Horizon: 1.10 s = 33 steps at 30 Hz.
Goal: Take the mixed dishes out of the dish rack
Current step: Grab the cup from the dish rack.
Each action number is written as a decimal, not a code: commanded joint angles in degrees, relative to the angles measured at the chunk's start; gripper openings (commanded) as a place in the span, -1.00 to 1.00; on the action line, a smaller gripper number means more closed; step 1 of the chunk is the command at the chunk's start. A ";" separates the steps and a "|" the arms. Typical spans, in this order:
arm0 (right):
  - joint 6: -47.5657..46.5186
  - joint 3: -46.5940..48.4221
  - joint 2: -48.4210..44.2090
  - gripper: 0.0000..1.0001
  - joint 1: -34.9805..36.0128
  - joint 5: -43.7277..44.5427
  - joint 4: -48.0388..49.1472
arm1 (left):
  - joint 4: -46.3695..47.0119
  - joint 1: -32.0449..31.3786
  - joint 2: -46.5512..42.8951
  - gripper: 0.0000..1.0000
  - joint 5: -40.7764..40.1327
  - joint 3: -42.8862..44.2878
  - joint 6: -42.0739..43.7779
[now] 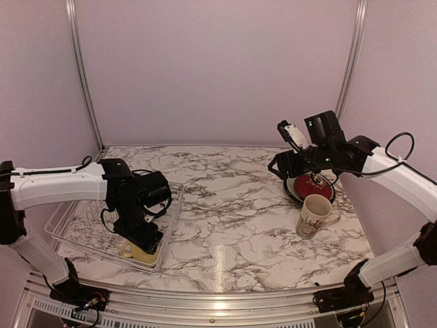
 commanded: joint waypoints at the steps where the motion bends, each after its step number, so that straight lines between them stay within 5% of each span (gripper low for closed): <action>1: 0.02 0.54 -1.08 0.44 0.32 0.20 0.62 | -0.16 -0.17 0.39 0.63 -0.24 -0.70 0.32; 26: -0.43 5.59 2.33 0.45 1.32 -3.25 3.95 | -8.25 0.59 -3.70 -0.70 -8.66 8.92 -1.96; 33: 1.41 7.14 4.87 0.45 1.67 -8.23 7.91 | -9.88 5.80 -6.67 -1.00 -9.16 13.11 -0.01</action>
